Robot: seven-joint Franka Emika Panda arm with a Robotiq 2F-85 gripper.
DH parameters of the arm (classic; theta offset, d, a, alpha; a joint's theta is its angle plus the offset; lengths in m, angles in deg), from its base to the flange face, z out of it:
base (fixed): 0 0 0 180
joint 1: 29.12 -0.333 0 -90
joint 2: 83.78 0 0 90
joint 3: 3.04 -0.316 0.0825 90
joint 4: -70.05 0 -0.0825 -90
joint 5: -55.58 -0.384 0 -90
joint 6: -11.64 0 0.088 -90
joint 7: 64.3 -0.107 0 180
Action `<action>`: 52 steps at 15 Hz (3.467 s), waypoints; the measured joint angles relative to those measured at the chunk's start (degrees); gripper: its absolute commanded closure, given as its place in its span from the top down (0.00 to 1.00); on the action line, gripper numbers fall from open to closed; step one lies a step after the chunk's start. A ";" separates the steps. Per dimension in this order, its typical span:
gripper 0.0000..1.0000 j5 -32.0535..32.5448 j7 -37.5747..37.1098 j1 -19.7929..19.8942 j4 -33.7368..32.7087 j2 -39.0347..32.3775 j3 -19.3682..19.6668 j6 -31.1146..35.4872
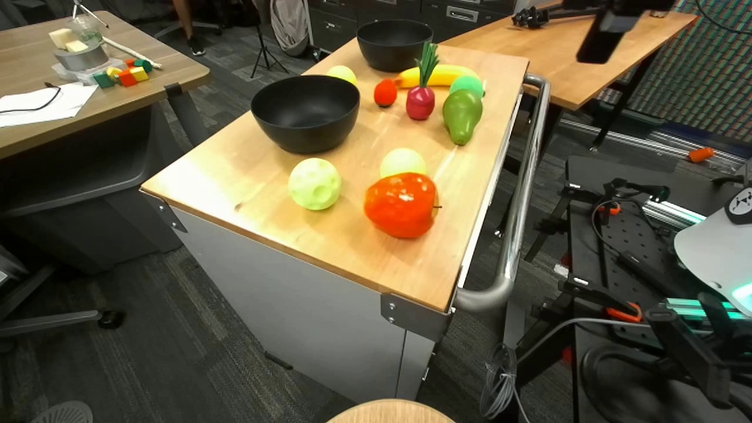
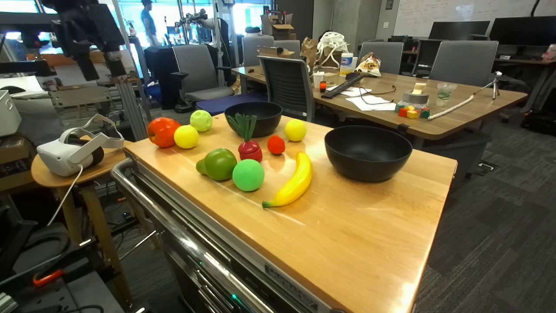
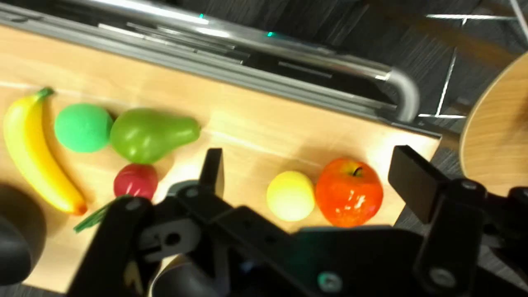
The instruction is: Put the fruits and vegetables in the black bowls
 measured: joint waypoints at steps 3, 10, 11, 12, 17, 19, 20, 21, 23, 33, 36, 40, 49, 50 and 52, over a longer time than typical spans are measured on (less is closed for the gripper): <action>1.00 3.45 -0.99 1.60 1.99 -0.54 0.17 8.35; 1.00 3.40 -3.64 1.79 2.91 -1.38 0.14 9.81; 1.00 3.32 -5.20 2.03 3.34 -1.88 0.14 11.12; 1.00 3.26 -6.83 2.40 3.76 -2.65 0.14 12.85; 1.00 3.24 -13.40 5.45 4.49 -10.71 0.15 24.19; 1.00 3.16 -15.94 6.51 4.16 -15.09 0.16 28.89; 1.00 2.99 -17.19 6.88 3.84 -17.36 0.16 31.17; 1.00 2.82 -18.39 7.10 3.40 -19.64 0.16 33.25; 1.00 2.63 -20.49 7.21 2.17 -24.03 0.17 36.66; 0.40 2.85 -25.22 4.49 -3.82 -38.08 1.10 40.84; 0.30 2.84 -25.59 3.33 -4.18 -39.01 2.27 40.79; 0.20 6.19 -26.58 2.34 -4.40 -37.87 3.78 40.42; 0.09 16.88 -16.23 2.23 -16.95 -26.17 2.71 26.14; 0.09 16.98 -14.10 2.44 -18.53 -27.20 2.79 25.39; 0.09 17.42 -10.41 3.12 -21.30 -30.70 3.30 24.66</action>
